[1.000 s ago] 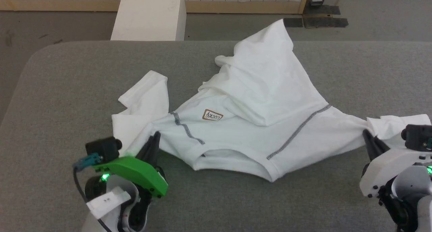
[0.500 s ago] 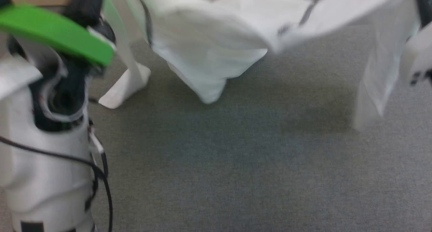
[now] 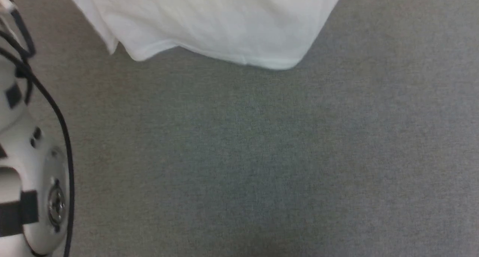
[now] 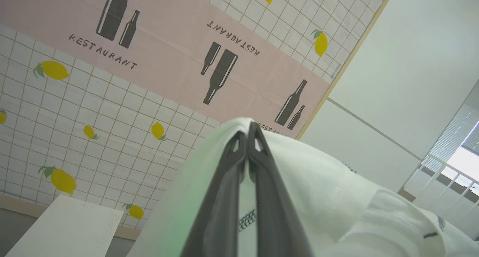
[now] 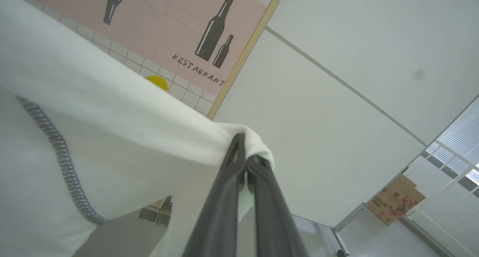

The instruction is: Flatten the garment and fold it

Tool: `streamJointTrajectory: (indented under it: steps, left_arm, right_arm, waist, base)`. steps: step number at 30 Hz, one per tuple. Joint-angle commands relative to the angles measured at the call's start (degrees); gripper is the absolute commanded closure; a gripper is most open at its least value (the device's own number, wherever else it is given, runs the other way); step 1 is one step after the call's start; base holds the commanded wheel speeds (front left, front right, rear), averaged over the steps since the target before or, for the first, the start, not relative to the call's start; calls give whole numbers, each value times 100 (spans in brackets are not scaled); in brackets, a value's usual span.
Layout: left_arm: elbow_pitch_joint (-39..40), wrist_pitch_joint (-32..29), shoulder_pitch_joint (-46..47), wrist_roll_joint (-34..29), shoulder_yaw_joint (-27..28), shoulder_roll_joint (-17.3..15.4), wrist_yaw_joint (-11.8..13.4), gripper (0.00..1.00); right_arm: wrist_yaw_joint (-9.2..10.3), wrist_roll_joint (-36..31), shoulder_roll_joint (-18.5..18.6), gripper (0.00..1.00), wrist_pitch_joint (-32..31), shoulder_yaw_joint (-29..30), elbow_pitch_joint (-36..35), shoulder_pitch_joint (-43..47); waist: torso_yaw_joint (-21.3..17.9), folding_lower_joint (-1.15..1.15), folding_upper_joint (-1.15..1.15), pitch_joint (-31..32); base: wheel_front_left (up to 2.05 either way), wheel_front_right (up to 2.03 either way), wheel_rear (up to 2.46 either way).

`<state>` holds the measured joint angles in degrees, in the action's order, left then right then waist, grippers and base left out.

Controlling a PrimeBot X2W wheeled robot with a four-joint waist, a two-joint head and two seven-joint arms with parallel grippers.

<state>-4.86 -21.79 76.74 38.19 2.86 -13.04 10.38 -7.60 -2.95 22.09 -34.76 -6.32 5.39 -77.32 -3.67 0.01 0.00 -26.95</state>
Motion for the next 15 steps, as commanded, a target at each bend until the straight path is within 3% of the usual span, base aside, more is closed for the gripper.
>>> streamJointTrajectory:
  steps: [1,7,15]
  left_arm:
    - [-45,114,272,-70,76,-74,71,100]
    - [-353,609,1150,99,410,32,160,100]
    - [-904,1024,1327,266,587,-62,-202,100]
  right_arm:
    - [11,-116,-70,100,189,76,139,-288]
    - [11,-759,-469,100,1368,507,714,-1371]
    - [11,-1200,-768,100,2156,876,1464,-1606]
  waist:
    - [-239,-1,0,-770]
    - [-303,-1,0,-1220]
    - [-249,-1,0,-1419]
  base:
    - [0,0,0]
    - [0,0,0]
    - [0,0,0]
